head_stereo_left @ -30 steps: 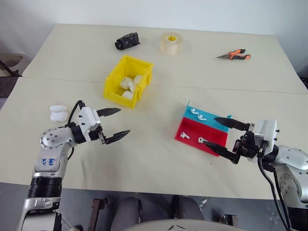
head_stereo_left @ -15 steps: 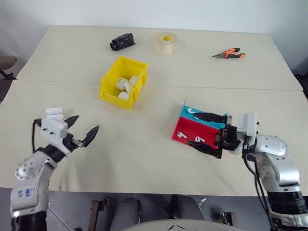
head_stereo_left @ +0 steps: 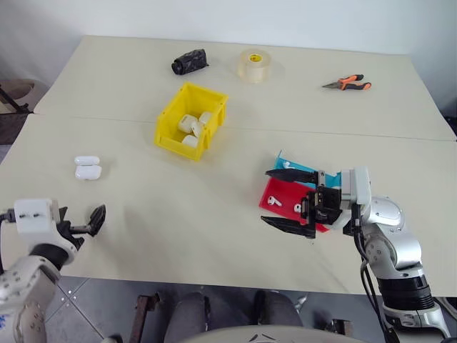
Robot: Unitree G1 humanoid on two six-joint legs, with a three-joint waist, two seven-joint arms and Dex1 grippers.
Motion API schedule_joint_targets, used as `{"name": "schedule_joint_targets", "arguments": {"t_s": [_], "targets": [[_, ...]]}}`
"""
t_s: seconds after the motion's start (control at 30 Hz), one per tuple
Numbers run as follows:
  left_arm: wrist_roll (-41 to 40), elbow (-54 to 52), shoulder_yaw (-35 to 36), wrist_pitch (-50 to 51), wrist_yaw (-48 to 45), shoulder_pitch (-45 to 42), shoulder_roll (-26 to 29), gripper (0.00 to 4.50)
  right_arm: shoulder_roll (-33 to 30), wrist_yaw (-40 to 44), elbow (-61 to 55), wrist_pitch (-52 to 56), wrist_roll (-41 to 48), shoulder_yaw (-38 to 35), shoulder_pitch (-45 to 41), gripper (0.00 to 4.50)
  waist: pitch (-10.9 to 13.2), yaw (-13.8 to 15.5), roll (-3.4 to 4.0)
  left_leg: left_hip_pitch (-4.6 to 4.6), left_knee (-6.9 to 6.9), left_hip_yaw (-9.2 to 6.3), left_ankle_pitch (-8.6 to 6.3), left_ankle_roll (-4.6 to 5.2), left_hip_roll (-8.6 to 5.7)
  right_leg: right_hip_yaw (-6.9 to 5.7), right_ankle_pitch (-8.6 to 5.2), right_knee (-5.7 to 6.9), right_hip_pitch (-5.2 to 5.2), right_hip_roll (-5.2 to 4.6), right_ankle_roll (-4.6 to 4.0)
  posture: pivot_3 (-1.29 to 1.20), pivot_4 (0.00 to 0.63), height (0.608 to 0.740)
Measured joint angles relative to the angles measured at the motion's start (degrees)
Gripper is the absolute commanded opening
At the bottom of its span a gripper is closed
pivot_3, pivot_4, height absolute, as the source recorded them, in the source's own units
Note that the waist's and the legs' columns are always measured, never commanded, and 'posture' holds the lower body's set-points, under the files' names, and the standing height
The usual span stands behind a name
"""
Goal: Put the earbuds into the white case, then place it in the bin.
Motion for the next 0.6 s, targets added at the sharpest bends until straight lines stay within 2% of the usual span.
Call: {"name": "schedule_joint_targets", "arguments": {"t_s": [0.13, 0.2, 0.27, 0.43, 0.6], "targets": [[-1.35, 6.65, -0.05, 12.41, -0.1, -11.93, 8.81, 4.48, 0.06, -0.63, 0.15, 0.89, -0.24, 0.26, -0.55, 4.5, 0.0, -0.12, 0.0, 0.03, -0.04, 0.09, 0.0, 0.0, -0.04, 0.03, 0.0, 0.02, -0.04, 0.01, 0.0, 0.0, 0.15, 0.74], [-1.63, 12.94, -2.78, 20.2, -0.89, -18.8, 14.6, 4.48, 0.07, -0.74, 0.27, 1.42, -0.3, 0.5, -1.15, 4.5, 0.0, -0.2, 0.0, 0.03, -0.11, 0.26, 0.01, -0.02, -0.03, -0.01, 0.0, 0.04, -0.07, 0.05, 0.0, 0.0, 0.15, 0.74], [-1.36, 16.87, -5.04, 24.97, -1.47, -23.01, 18.14, 4.48, 0.03, -0.84, 0.31, 1.66, -0.29, 0.48, -1.11, 4.5, 0.0, -0.39, 0.0, 0.1, -0.25, 0.47, 0.01, -0.02, -0.05, 0.05, 0.0, 0.0, -0.09, 0.04, 0.0, 0.0, 0.15, 0.74], [1.11, 32.73, -14.25, 32.18, -2.86, -37.83, 22.06, 4.48, -0.25, -1.75, -0.97, 2.91, -0.14, 0.16, -1.31, 4.5, 0.0, -0.99, -0.01, 0.19, -0.47, 0.69, 0.06, -0.12, -0.03, 0.02, -0.01, 0.04, -0.15, 0.08, -0.01, 0.0, 0.15, 0.74], [4.15, 40.58, -23.1, 30.14, -6.14, -43.49, 24.5, 4.48, -0.3, -2.7, -3.21, 3.22, -0.13, 0.11, 1.62, 4.5, 0.0, -1.55, -0.01, 0.34, -0.7, 0.83, 0.06, -0.12, -0.05, 0.06, -0.01, 0.03, -0.17, 0.07, -0.02, 0.0, 0.15, 0.74]]}}
